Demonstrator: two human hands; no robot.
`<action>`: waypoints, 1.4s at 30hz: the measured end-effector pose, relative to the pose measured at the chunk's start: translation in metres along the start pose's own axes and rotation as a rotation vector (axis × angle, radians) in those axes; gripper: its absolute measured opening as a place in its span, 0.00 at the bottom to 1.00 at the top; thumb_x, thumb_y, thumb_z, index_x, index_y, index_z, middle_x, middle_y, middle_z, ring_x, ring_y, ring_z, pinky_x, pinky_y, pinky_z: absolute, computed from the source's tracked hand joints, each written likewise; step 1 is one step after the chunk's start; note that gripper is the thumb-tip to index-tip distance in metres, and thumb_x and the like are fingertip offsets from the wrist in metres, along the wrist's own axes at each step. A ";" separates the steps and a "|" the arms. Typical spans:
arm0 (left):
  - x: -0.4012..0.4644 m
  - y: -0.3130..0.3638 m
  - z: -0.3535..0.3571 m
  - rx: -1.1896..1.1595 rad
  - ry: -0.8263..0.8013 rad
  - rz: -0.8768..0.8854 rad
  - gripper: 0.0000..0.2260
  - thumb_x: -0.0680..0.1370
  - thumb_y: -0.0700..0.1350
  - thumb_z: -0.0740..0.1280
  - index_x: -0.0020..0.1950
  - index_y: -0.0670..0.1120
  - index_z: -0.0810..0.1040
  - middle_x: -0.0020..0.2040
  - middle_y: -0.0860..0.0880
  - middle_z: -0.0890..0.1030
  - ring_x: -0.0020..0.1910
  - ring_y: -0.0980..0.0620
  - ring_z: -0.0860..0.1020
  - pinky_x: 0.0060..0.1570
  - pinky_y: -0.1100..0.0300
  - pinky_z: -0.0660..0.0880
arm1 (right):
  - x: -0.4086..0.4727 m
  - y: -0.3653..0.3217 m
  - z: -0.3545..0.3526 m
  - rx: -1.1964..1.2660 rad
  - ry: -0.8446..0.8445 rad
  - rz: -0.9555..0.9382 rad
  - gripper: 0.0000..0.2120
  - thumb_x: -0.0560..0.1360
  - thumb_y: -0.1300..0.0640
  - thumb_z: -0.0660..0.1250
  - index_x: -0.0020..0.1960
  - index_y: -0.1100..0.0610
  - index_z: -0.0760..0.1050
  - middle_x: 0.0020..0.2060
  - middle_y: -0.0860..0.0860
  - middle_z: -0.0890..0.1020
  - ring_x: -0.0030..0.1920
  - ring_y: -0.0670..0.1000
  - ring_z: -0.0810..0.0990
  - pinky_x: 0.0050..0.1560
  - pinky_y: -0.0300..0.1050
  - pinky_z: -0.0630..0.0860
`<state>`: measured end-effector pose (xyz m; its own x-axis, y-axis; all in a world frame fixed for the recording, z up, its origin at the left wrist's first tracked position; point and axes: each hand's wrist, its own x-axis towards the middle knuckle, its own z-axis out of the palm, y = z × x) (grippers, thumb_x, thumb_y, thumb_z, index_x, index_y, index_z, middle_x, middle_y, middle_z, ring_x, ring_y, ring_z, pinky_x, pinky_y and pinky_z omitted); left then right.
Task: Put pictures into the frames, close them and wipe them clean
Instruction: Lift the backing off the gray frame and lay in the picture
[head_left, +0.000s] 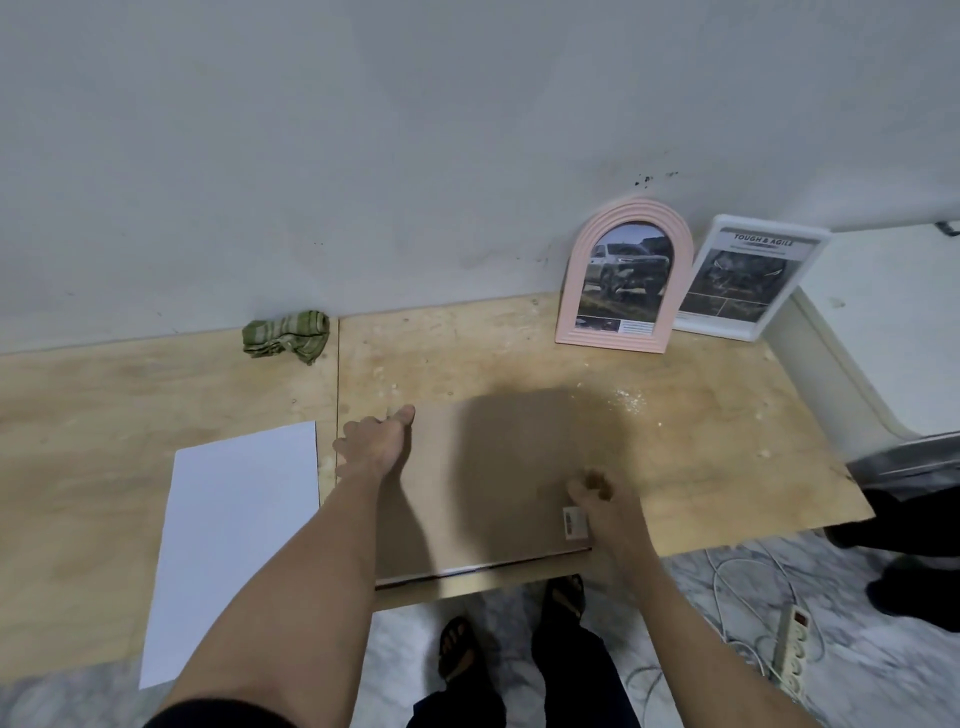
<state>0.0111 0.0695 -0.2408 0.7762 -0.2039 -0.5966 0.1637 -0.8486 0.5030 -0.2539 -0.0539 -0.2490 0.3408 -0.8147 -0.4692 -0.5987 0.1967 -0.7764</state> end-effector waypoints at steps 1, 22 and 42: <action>-0.003 0.006 -0.003 -0.037 -0.018 -0.001 0.36 0.77 0.66 0.59 0.73 0.39 0.70 0.74 0.39 0.68 0.74 0.36 0.61 0.72 0.40 0.59 | 0.002 -0.009 -0.007 0.159 0.020 0.028 0.03 0.75 0.58 0.69 0.46 0.51 0.79 0.48 0.53 0.82 0.46 0.50 0.80 0.47 0.43 0.78; -0.087 0.095 0.183 -0.259 -0.185 0.174 0.30 0.71 0.31 0.63 0.72 0.49 0.74 0.33 0.49 0.79 0.37 0.45 0.78 0.52 0.45 0.81 | 0.155 0.013 -0.231 -0.050 0.273 0.095 0.11 0.75 0.60 0.65 0.56 0.55 0.80 0.46 0.54 0.81 0.42 0.56 0.80 0.40 0.45 0.76; -0.099 0.088 0.213 0.114 0.242 0.066 0.11 0.81 0.45 0.60 0.56 0.45 0.81 0.50 0.46 0.83 0.42 0.47 0.74 0.43 0.57 0.70 | 0.176 0.019 -0.153 -0.414 0.027 -0.094 0.08 0.75 0.61 0.61 0.44 0.62 0.78 0.43 0.58 0.81 0.46 0.59 0.80 0.45 0.51 0.75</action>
<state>-0.1808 -0.0886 -0.2706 0.9083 -0.1495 -0.3908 0.0491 -0.8895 0.4544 -0.3162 -0.2774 -0.2822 0.3920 -0.8337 -0.3891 -0.8086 -0.1105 -0.5779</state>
